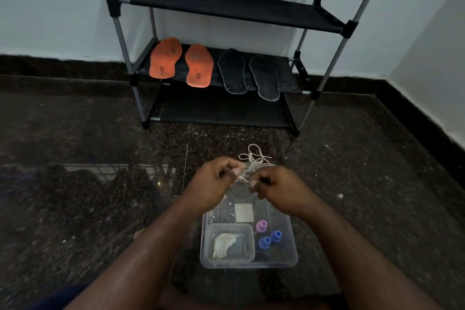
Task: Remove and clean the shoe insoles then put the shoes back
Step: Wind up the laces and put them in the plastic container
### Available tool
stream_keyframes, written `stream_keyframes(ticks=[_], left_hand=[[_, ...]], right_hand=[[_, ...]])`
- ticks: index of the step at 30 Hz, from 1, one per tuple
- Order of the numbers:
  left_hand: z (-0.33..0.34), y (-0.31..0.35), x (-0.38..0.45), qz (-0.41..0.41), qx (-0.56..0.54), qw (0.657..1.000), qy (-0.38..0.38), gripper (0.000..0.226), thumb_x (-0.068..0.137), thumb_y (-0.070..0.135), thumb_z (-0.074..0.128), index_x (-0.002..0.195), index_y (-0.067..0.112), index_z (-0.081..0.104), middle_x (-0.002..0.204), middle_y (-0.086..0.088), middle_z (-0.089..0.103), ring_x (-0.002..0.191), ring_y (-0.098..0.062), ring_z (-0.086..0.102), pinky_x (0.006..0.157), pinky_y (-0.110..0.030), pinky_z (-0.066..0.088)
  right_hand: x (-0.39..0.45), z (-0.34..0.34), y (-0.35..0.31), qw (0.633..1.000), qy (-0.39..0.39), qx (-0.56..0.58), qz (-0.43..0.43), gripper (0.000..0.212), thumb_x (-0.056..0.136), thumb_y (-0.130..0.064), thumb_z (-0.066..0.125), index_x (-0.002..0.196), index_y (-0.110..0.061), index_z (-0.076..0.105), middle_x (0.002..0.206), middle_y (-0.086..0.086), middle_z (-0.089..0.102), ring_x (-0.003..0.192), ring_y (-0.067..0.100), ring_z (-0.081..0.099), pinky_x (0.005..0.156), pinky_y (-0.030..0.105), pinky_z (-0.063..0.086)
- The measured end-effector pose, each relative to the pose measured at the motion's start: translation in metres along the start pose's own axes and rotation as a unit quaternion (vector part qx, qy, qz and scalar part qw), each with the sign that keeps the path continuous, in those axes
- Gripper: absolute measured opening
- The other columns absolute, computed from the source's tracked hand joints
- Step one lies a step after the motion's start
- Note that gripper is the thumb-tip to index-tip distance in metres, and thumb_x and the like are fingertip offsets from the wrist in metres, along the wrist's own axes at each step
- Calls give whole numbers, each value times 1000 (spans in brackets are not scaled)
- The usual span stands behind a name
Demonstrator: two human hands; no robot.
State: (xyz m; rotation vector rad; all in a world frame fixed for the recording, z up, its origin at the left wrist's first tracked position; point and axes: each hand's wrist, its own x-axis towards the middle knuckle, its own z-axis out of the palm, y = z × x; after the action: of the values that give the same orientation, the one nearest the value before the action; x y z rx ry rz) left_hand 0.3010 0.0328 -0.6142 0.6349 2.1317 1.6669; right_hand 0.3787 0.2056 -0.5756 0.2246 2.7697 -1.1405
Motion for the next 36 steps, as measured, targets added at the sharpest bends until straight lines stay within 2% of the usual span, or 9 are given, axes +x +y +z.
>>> stream_keyframes(ticks=[3, 8, 13, 17, 20, 24, 29, 32, 36], left_hand=[[0, -2, -2, 9, 17, 1000, -13, 13, 89, 37, 61, 97, 37, 71, 88, 1, 71, 88, -24, 68, 87, -50, 56], [0, 8, -2, 37, -19, 999, 10, 16, 98, 15, 60, 87, 17, 72, 86, -3, 72, 82, -10, 65, 81, -39, 53], [0, 5, -3, 47, -32, 998, 22, 18, 97, 19, 55, 90, 12, 71, 87, -8, 71, 82, -18, 65, 78, -43, 53], [3, 1, -5, 80, 26, 996, -2, 20, 97, 32, 55, 90, 20, 69, 84, -5, 69, 79, -16, 63, 77, -46, 52], [5, 5, -6, 99, 86, 991, -23, 17, 99, 30, 58, 89, 23, 70, 83, 0, 68, 79, -18, 63, 75, -41, 52], [4, 10, -10, 161, 156, 974, -19, 17, 96, 31, 61, 97, 22, 75, 97, 13, 71, 96, 0, 63, 86, -26, 50], [-5, 12, -11, 181, 214, 960, 9, 16, 94, 40, 63, 99, 31, 75, 92, 21, 65, 89, 1, 61, 78, -22, 49], [-11, 17, -12, 206, 244, 947, 34, 10, 93, 35, 67, 96, 34, 76, 91, 30, 58, 84, 6, 57, 71, -7, 39], [-20, 16, -9, 198, 223, 951, 78, 13, 91, 38, 65, 94, 32, 76, 87, 20, 60, 82, 0, 60, 71, -18, 45]], right_hand=[[-4, 2, -5, 991, -68, 107, 38, 19, 97, -16, 58, 86, -4, 68, 72, 1, 70, 61, 13, 62, 59, 23, 50], [-14, -8, -15, 895, -176, 406, 63, 14, 97, -9, 55, 102, -7, 68, 89, 11, 70, 75, 18, 65, 68, 27, 53], [-18, -7, -32, 790, -121, 601, 22, 22, 91, -9, 56, 109, -3, 68, 114, 20, 69, 101, 29, 69, 88, 37, 56], [-10, 0, -38, 720, 24, 693, -23, 21, 94, -3, 51, 109, -2, 65, 118, 19, 67, 113, 31, 65, 93, 38, 55], [1, 8, -31, 778, 173, 600, -71, 21, 95, 1, 53, 109, -4, 67, 115, 13, 70, 113, 26, 65, 93, 33, 55], [3, 18, -14, 905, 289, 272, -151, 24, 91, 3, 59, 110, -7, 70, 110, 1, 72, 107, 10, 67, 93, 26, 53], [6, 21, -4, 941, 248, -119, -196, 23, 84, -15, 51, 97, -17, 70, 94, 1, 71, 90, 16, 64, 78, 31, 51], [8, 20, -3, 980, 147, -102, -84, 16, 88, -10, 52, 84, -18, 65, 80, 0, 69, 76, 17, 64, 69, 32, 49], [0, 16, -18, 965, -30, 257, 43, 26, 98, -3, 43, 86, -9, 65, 71, 6, 63, 60, 15, 59, 70, 33, 53]])
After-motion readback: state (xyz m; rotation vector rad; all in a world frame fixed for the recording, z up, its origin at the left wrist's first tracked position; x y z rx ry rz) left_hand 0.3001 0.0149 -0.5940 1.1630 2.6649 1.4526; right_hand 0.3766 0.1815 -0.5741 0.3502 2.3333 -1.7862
